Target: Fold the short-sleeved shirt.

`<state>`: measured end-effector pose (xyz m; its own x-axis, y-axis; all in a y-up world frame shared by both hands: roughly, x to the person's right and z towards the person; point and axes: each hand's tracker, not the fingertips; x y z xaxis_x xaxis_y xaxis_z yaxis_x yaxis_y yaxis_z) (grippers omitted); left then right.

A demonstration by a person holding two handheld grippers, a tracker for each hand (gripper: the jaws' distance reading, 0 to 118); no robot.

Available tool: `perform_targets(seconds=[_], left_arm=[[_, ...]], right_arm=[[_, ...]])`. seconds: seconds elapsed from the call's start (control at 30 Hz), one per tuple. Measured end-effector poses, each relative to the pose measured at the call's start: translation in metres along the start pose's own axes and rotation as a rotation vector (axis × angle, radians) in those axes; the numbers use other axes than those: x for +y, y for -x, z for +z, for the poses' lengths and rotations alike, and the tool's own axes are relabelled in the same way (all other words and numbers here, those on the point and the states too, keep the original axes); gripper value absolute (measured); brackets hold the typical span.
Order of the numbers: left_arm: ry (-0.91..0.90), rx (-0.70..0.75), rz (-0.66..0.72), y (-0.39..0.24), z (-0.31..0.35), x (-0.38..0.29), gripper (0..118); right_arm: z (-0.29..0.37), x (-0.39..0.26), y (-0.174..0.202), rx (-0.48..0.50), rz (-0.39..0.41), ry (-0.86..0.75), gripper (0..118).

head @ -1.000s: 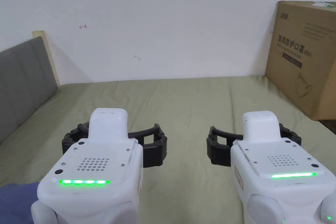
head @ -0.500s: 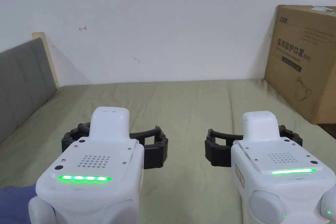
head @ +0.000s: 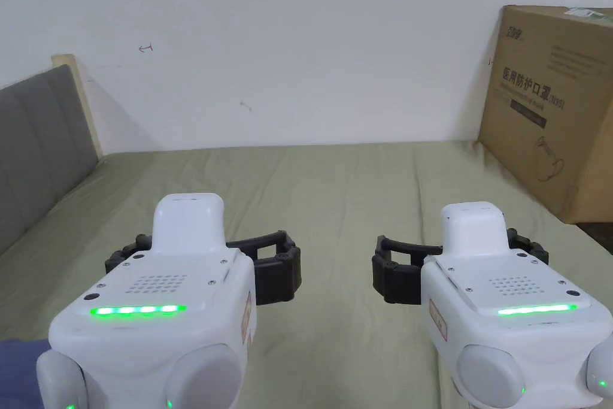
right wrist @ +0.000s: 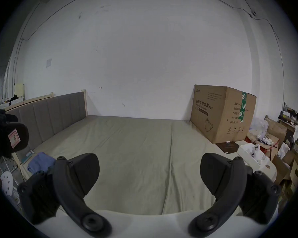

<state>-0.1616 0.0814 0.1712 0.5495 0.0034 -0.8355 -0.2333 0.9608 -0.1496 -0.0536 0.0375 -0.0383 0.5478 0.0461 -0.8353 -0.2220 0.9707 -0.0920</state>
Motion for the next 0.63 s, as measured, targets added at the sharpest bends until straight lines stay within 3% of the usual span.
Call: perform_targets(seconds=[0.63], left_arm=[[0.032,0.052,-0.026,-0.0038,-0.0097,-0.0029,116]], right_arm=[[-0.0045,-0.0051,-0.004,0.009,-0.035,0.024,116]])
